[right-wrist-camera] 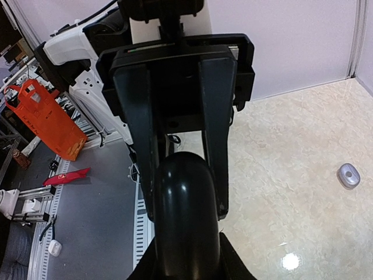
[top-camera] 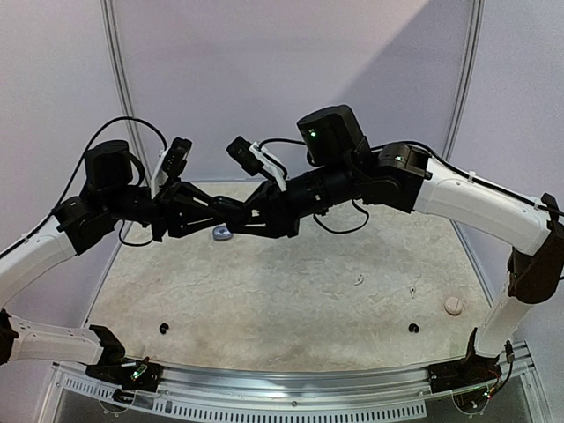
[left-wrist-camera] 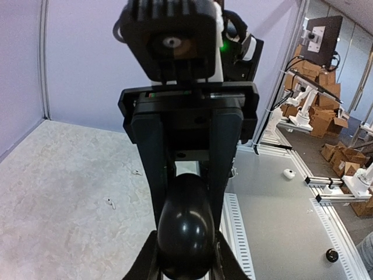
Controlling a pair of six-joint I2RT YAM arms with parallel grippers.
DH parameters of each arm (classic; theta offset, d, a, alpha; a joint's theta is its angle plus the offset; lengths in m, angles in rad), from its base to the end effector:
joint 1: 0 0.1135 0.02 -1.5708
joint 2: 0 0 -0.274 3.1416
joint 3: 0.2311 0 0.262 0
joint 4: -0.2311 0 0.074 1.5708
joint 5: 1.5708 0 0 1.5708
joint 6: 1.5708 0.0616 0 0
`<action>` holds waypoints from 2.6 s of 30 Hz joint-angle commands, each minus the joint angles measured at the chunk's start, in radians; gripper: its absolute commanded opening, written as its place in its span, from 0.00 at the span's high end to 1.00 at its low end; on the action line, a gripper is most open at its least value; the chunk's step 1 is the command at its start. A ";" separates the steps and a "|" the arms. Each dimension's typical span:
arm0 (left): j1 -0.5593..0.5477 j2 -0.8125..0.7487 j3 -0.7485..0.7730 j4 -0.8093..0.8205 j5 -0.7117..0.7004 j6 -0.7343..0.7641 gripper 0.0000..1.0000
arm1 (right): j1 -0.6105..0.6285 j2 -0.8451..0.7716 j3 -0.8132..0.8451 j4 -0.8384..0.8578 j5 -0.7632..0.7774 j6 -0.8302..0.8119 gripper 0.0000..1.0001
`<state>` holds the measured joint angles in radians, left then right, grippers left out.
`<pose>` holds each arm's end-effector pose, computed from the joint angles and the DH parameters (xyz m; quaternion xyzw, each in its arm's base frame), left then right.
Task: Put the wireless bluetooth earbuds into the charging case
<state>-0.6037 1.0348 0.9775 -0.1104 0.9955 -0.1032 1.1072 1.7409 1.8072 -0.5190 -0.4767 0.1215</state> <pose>0.1716 -0.1811 0.3764 0.4648 0.5739 -0.5384 0.4058 0.1682 0.3996 0.4040 -0.5001 0.6665 0.4606 0.3058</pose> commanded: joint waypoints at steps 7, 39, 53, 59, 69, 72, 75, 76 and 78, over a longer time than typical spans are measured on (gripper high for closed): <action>-0.007 -0.050 0.044 -0.195 -0.224 0.436 1.00 | 0.002 -0.047 -0.064 0.033 0.280 0.026 0.36; -0.105 -0.105 -0.497 0.847 -0.655 2.156 1.00 | -0.016 -0.014 -0.151 0.415 0.303 0.440 0.34; -0.111 -0.113 -0.499 0.834 -0.654 2.158 1.00 | -0.030 0.047 -0.098 0.377 0.190 0.446 0.66; -0.113 -0.111 -0.493 0.827 -0.656 2.162 1.00 | -0.040 0.064 -0.090 0.359 0.141 0.477 0.71; -0.113 -0.102 -0.478 0.814 -0.662 2.184 1.00 | -0.074 0.118 -0.065 0.371 -0.001 0.606 0.68; -0.113 -0.101 -0.474 0.810 -0.666 2.189 1.00 | -0.085 0.115 -0.086 0.405 -0.020 0.643 0.72; -0.113 -0.100 -0.473 0.809 -0.662 2.191 1.00 | -0.087 0.116 -0.095 0.440 -0.035 0.671 0.83; -0.113 -0.100 -0.474 0.807 -0.661 2.191 1.00 | -0.087 0.117 -0.095 0.444 -0.042 0.674 0.85; -0.113 -0.097 -0.471 0.807 -0.663 2.193 1.00 | -0.088 0.125 -0.093 0.460 -0.076 0.688 0.79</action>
<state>-0.6991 0.9249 0.4908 0.7139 0.3286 1.9892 1.0069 1.8221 1.7264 -0.1020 -0.4709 0.7582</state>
